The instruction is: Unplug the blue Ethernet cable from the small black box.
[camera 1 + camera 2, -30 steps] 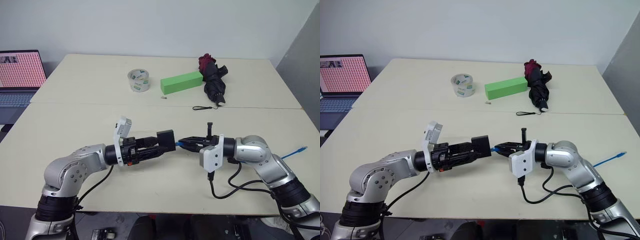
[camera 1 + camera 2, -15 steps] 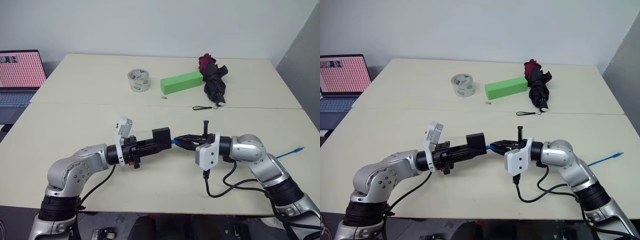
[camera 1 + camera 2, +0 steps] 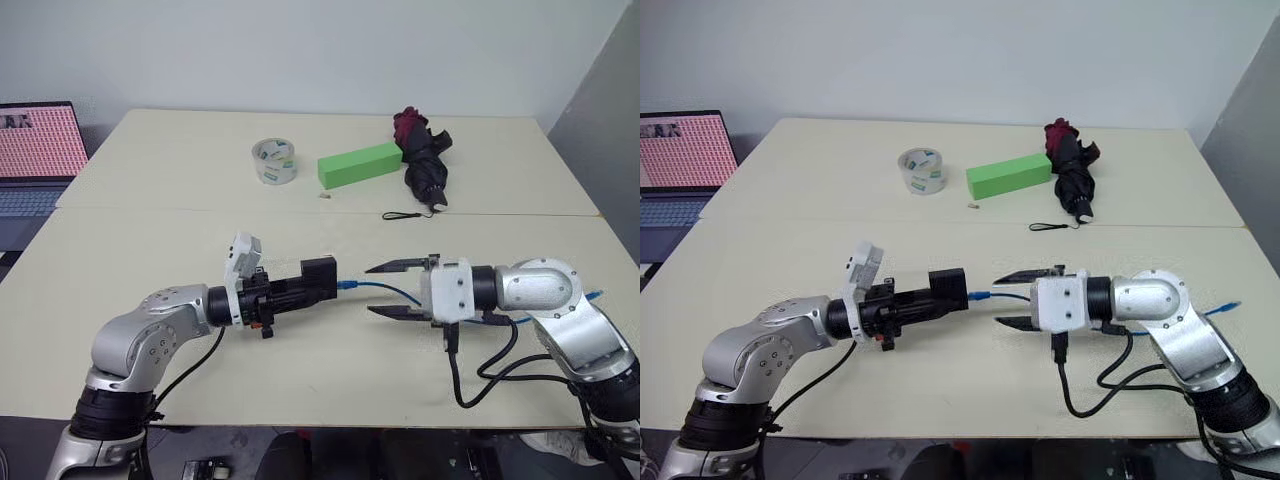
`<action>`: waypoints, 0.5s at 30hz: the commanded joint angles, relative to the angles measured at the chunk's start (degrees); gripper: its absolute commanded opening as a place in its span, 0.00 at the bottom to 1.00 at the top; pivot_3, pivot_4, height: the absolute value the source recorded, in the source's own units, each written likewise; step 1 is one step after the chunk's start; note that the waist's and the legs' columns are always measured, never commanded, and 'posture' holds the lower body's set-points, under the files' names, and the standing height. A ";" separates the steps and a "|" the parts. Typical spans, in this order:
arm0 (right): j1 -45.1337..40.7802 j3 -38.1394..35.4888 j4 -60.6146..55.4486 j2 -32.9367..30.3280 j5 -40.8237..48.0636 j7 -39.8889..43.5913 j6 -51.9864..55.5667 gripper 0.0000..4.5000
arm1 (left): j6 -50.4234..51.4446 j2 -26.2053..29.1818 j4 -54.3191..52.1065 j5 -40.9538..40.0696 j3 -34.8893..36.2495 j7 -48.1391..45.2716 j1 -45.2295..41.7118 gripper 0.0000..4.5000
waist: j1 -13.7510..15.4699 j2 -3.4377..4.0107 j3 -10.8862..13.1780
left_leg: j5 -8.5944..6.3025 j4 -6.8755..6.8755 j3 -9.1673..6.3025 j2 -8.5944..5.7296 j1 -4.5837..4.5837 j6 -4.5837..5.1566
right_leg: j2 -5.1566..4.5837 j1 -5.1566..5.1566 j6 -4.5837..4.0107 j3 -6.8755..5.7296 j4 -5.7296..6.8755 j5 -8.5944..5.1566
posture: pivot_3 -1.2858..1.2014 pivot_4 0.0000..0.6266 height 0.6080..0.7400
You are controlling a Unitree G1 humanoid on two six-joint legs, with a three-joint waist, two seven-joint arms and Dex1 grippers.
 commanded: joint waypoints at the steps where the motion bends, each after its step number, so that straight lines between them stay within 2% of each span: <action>1: 0.79 -3.53 -2.83 2.64 10.94 -4.47 14.25 0.58 | -1.44 1.36 -2.77 -0.59 -0.07 -3.20 -2.12 0.17 | 0.04 0.00 0.00 | 0.00 0.00 0.00 -0.01 0.00 0.00 | -0.01 0.00 0.00 0.01 -0.01 0.00 | 0.52 0.24 1.00; 6: 1.61 -5.84 -1.76 5.39 22.42 -6.17 26.52 0.58 | -0.64 1.03 -3.26 -1.65 -0.23 -3.44 -4.10 0.17 | 0.10 0.00 0.00 | -0.01 0.01 0.01 -0.05 -0.03 0.01 | -0.03 0.00 0.00 0.03 -0.04 0.00 | 0.52 0.24 1.00; 15: 0.61 -7.33 0.59 7.34 26.01 -7.62 30.98 0.58 | -0.30 0.98 -3.97 -1.90 -0.66 -3.43 -4.04 0.17 | -0.01 0.00 0.00 | -0.01 -0.02 0.00 -0.04 -0.03 0.03 | -0.02 -0.02 0.00 0.01 -0.05 0.00 | 0.52 0.24 1.00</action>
